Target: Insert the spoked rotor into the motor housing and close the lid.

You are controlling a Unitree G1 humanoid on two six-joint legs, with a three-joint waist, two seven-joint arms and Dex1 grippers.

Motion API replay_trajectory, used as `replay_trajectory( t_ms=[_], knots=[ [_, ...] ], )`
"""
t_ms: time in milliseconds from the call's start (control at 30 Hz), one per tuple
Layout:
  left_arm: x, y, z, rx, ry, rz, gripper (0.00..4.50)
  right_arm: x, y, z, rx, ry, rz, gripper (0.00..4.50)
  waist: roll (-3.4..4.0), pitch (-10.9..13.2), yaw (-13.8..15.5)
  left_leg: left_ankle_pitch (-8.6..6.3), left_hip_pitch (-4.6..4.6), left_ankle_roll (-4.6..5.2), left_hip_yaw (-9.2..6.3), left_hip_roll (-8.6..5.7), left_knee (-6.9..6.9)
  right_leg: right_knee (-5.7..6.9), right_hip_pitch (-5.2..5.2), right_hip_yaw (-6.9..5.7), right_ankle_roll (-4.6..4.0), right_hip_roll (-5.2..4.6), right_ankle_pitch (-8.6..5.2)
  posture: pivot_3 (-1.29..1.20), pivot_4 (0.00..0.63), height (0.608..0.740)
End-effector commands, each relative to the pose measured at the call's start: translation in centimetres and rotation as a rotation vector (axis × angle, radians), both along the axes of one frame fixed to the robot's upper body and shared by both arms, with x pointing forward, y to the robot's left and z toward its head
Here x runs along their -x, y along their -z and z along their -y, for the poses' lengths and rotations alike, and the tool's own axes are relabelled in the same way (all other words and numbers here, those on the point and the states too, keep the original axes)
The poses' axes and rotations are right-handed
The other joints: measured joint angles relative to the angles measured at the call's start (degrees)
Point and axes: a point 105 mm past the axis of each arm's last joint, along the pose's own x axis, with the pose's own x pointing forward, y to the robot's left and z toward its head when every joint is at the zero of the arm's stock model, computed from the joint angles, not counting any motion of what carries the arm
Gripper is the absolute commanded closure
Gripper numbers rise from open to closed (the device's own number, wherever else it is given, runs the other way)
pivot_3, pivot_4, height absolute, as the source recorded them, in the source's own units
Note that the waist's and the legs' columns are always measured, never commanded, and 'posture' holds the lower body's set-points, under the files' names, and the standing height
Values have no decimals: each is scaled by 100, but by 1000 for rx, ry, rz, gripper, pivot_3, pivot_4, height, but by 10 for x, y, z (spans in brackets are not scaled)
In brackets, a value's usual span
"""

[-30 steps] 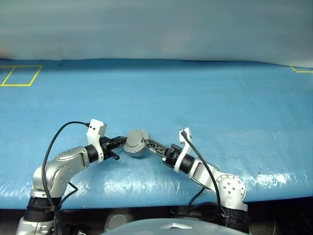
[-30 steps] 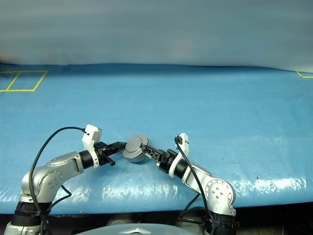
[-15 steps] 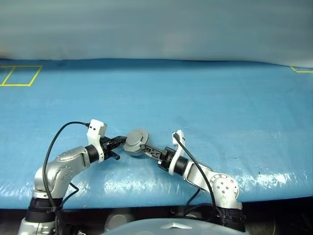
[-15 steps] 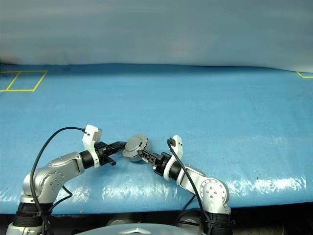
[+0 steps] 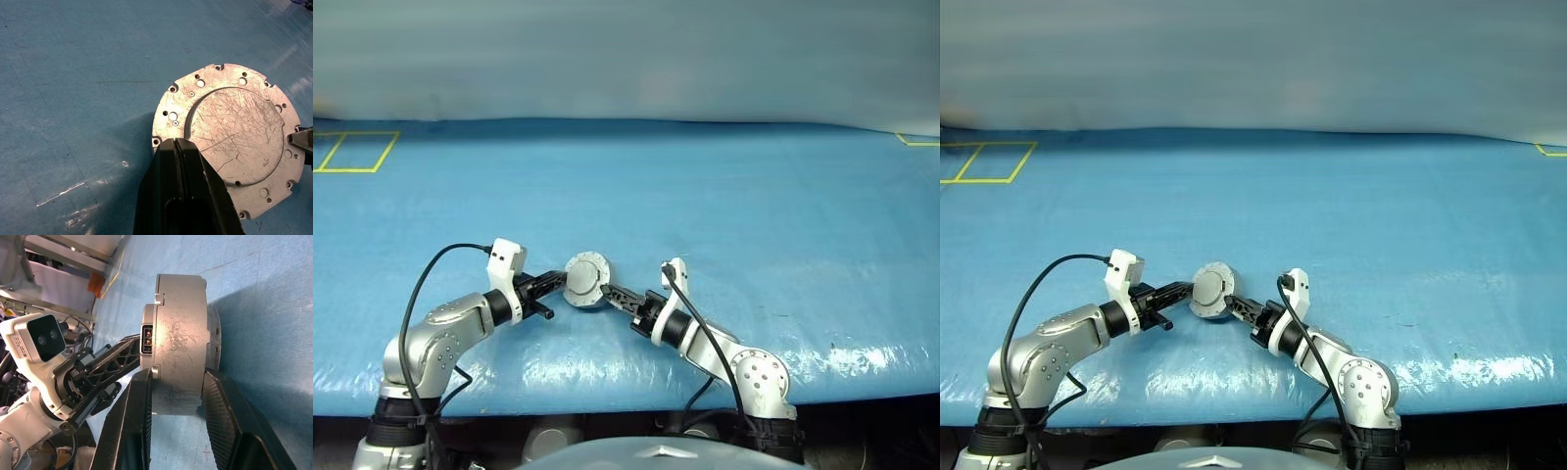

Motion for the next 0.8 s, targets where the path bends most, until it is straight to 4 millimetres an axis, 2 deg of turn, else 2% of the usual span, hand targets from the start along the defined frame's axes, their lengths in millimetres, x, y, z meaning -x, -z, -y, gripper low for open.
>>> replay_trajectory(
  t_ms=[33,67,100,233,567,667,800],
  knots=[
    [8,11,9,-5,34,-50,4500,2,-11,-9,-47,-31,42,3352,0,0,0,0,0,0,0,0,0,0,0,0,0,0,0,0,150,740],
    [8,11,9,-6,34,-50,4500,2,-11,-9,-48,-30,41,3352,0,0,0,0,-1,0,0,0,0,0,-1,0,0,0,0,0,150,740],
    [8,10,9,-6,34,-50,4500,2,-11,-10,-47,-28,39,2631,0,0,-3,0,-1,0,0,0,0,0,-1,0,0,0,0,0,150,740],
    [8,10,9,-6,32,-51,4500,0,-9,-10,-22,-16,46,1399,0,1,-5,0,-4,0,0,-1,-2,-1,-3,0,0,0,0,0,150,740],
    [9,11,9,-6,29,-53,4500,-4,-7,-10,-32,6,41,1399,0,1,-9,0,-3,0,-1,0,-1,-1,-3,-1,0,0,0,0,150,740],
    [9,11,10,-5,31,-53,4500,-4,-7,-10,-35,14,35,2039,0,1,-11,0,-3,0,-1,0,-1,-1,-3,-1,0,0,0,0,150,740],
    [9,11,10,-4,32,-54,4500,-4,-6,-11,-36,14,29,3237,1,1,-11,0,-3,0,-1,0,-1,-1,-3,-2,0,0,0,0,150,740]
  ],
)
